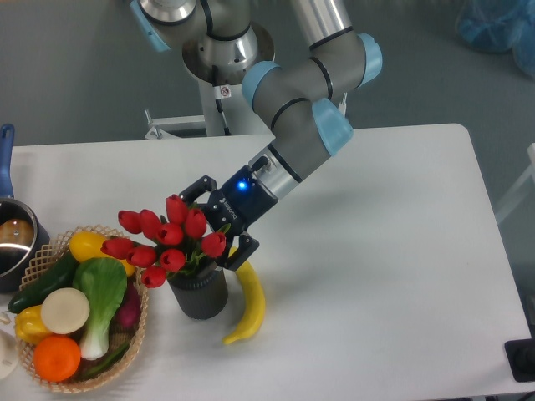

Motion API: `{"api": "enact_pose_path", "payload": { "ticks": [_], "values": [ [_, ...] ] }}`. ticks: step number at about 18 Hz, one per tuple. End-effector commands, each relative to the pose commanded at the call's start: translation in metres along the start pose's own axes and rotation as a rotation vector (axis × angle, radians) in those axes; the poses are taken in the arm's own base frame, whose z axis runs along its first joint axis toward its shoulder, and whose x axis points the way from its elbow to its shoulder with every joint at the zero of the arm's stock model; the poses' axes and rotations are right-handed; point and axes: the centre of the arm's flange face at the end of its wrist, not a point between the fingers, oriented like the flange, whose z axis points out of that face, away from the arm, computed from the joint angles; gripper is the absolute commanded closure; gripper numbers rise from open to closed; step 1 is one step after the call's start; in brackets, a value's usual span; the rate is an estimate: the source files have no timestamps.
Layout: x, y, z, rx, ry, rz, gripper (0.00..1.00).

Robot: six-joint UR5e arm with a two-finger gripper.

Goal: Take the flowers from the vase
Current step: 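Lower the gripper around the tulip stems just below the blooms, then close the gripper on the bunch of tulip stems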

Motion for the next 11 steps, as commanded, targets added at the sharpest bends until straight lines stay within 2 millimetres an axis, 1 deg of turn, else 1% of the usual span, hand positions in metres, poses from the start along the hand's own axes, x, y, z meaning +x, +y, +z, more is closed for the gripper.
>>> {"api": "enact_pose_path", "payload": {
  "ticks": [2, 4, 6, 10, 11],
  "values": [
    [0.0000, -0.0006, 0.0000, 0.006, 0.000, 0.000, 0.17],
    [0.0000, -0.0006, 0.0000, 0.006, 0.000, 0.000, 0.20],
    [0.0005, 0.0000, 0.0003, 0.006, 0.001, -0.001, 0.29],
    [0.0005, -0.0002, 0.0003, 0.008, 0.001, -0.003, 0.36],
    [0.0005, -0.0002, 0.0003, 0.008, 0.001, -0.004, 0.40]
  ]
}}
